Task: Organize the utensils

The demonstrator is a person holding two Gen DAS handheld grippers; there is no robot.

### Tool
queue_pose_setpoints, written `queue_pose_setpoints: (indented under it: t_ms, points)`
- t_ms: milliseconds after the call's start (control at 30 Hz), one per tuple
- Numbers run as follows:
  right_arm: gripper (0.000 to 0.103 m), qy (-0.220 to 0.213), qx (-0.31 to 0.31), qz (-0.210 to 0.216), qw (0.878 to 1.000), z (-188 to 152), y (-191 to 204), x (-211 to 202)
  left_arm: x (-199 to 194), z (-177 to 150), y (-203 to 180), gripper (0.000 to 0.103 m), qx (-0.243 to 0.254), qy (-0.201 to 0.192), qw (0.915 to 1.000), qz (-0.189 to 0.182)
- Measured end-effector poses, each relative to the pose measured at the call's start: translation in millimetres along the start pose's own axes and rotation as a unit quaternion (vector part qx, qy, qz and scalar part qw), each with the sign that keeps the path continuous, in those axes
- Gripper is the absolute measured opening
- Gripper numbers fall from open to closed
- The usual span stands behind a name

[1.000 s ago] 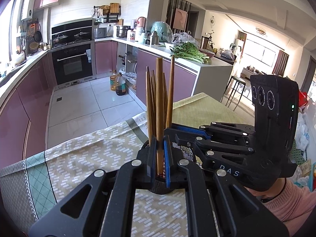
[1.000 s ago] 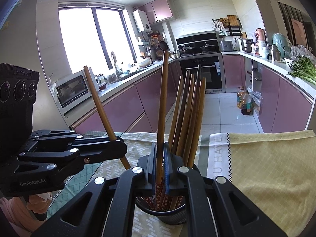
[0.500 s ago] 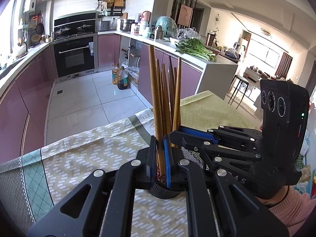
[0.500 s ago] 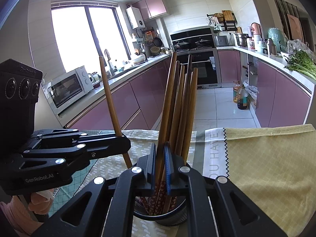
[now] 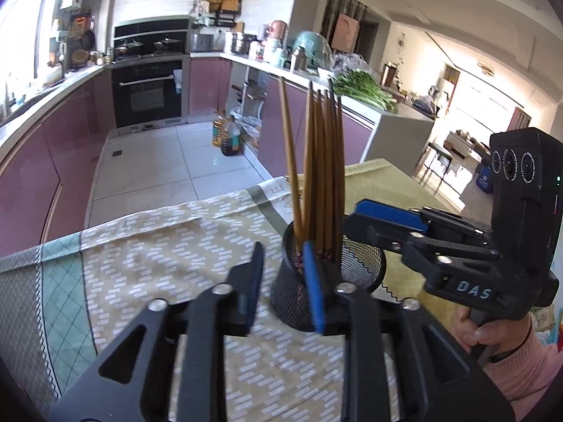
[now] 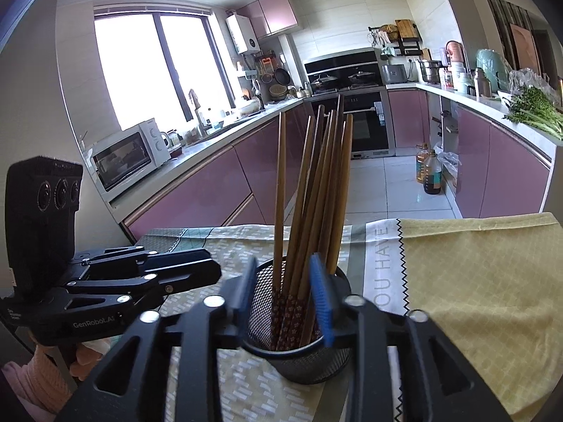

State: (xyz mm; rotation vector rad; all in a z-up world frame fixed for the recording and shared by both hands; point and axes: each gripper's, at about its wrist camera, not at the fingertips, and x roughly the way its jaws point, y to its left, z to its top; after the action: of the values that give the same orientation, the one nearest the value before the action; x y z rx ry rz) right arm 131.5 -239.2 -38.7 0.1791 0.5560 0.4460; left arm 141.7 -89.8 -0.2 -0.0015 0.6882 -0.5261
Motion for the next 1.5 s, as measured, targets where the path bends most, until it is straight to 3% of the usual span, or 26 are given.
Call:
queue_pose_setpoints:
  t_ms: [33, 67, 167, 233, 267, 333, 367, 533, 933, 1500]
  points:
    - [0.050, -0.004, -0.002, 0.001, 1.000, -1, 2, -4, -6, -4, 2, 0.040, -0.004, -0.010, 0.9999, 0.008]
    - [0.054, -0.010, -0.006, 0.002, 1.000, -4, 6, -8, -12, -8, 3, 0.043, -0.006, -0.021, 0.9995, 0.020]
    - [0.068, -0.020, -0.024, -0.010, 0.999, -12, 17, -16, -32, -24, 9, 0.066, -0.021, -0.056, 0.9965, 0.058]
    - [0.085, -0.027, -0.035, -0.026, 0.999, -19, 24, -19, -44, -34, 12, 0.075, -0.030, -0.073, 0.9939, 0.077]
    - [0.086, -0.028, -0.039, -0.028, 0.998, -22, 26, -20, -50, -38, 13, 0.078, -0.032, -0.082, 0.9924, 0.086]
    - [0.092, -0.030, -0.045, -0.034, 0.998, -28, 31, -22, -64, -48, 13, 0.095, -0.036, -0.110, 0.9866, 0.115]
    - [0.095, -0.036, -0.047, -0.040, 0.997, -32, 34, -24, -70, -52, 12, 0.096, -0.035, -0.119, 0.9847, 0.122]
    - [0.096, -0.062, -0.062, -0.067, 0.994, -46, 43, -32, -93, -70, 4, 0.097, -0.020, -0.153, 0.9733, 0.170]
    - [0.096, -0.104, -0.072, -0.090, 0.988, -65, 62, -49, -130, -91, -5, 0.097, -0.021, -0.199, 0.9558, 0.215]
    - [0.096, -0.138, -0.087, -0.104, 0.981, -74, 79, -63, -143, -100, -14, 0.097, -0.018, -0.220, 0.9439, 0.246]
